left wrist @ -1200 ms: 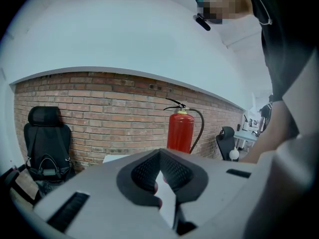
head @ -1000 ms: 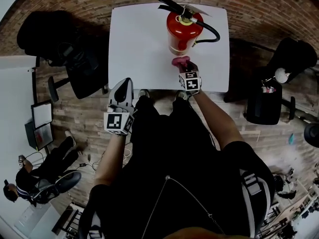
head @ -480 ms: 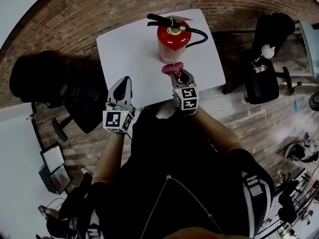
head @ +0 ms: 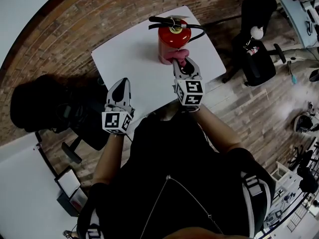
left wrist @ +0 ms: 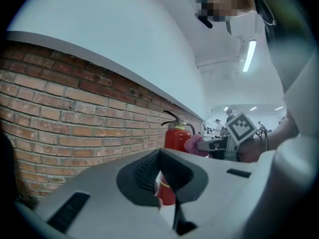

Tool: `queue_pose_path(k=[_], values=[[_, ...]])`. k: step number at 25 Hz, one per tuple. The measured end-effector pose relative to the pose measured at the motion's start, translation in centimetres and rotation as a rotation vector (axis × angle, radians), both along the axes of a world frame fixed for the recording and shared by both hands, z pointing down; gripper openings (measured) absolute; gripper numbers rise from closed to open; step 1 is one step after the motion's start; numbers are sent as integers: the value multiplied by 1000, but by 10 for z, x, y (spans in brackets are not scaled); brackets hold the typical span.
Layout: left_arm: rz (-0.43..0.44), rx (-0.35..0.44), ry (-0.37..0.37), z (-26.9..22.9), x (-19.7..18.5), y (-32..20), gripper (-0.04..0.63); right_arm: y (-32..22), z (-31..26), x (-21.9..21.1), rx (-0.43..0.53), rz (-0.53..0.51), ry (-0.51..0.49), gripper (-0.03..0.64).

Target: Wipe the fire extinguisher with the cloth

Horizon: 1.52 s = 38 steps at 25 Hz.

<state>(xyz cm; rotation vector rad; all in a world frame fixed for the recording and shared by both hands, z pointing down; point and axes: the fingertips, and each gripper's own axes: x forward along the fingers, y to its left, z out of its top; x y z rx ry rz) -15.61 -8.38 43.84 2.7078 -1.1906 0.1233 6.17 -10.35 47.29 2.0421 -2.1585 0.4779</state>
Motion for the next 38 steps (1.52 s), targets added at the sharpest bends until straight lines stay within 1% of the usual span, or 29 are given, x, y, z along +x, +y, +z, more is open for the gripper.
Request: queue_pose_path(k=[5,12,16,20,38], values=[[47,-15,1,6,-17,-2,18,-7,-30,-2,27,65,25,114],[93,-37,-5,15,-33,-4,18,-18,-16,-3,14,97,75,114],[95,-45,-14,22,-42,-3,18,-19,-4,-5,-6,103,88,114],[86,-55,-21,28,-50,-1,18,-20,8,-7,5,106,115,114],[37,-85,-35,48,-80,20,18,-22,91,-12,-12,114,121,114]])
